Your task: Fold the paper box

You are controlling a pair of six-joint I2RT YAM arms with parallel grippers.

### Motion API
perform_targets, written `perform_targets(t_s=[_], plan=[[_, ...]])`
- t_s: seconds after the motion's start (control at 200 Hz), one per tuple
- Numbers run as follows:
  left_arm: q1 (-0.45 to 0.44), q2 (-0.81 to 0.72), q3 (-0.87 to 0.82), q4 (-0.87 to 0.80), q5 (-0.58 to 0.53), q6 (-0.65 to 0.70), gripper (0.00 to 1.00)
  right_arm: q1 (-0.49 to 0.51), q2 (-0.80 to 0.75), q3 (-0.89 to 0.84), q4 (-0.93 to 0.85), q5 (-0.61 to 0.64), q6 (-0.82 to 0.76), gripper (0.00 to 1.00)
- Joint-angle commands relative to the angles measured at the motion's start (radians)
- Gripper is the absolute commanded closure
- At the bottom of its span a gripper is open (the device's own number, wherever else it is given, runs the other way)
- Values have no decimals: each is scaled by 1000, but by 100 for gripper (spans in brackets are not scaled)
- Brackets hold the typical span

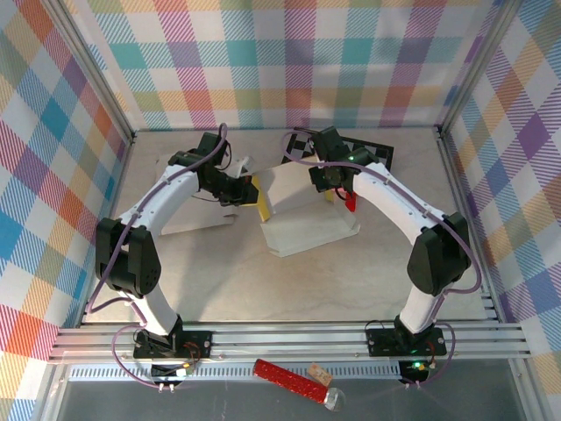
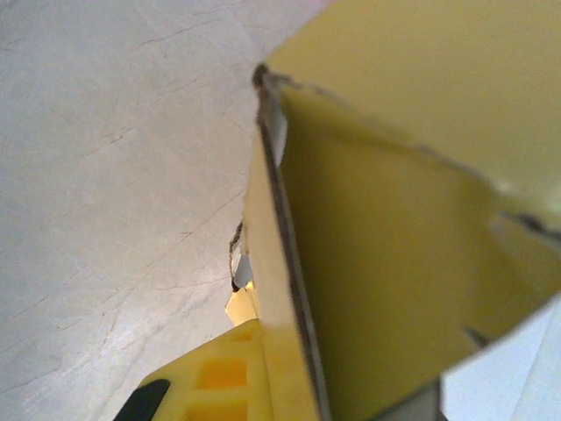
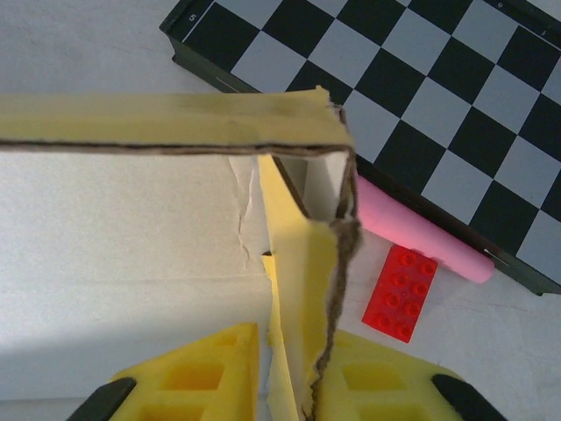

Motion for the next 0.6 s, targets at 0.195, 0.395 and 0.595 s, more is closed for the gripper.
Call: perform_targets(t_s=[0.195,0.395,0.595], plan=[[-16,-48,-3,43,27,-4,100,4,34,46,-61,42,62,100],[-39,-35,-7,55,-48,-51,100,14,40,75,-137,164,176,100],[-76,-11,-27,44,-165,-108,100,43,68,59,-237,167,306,100]])
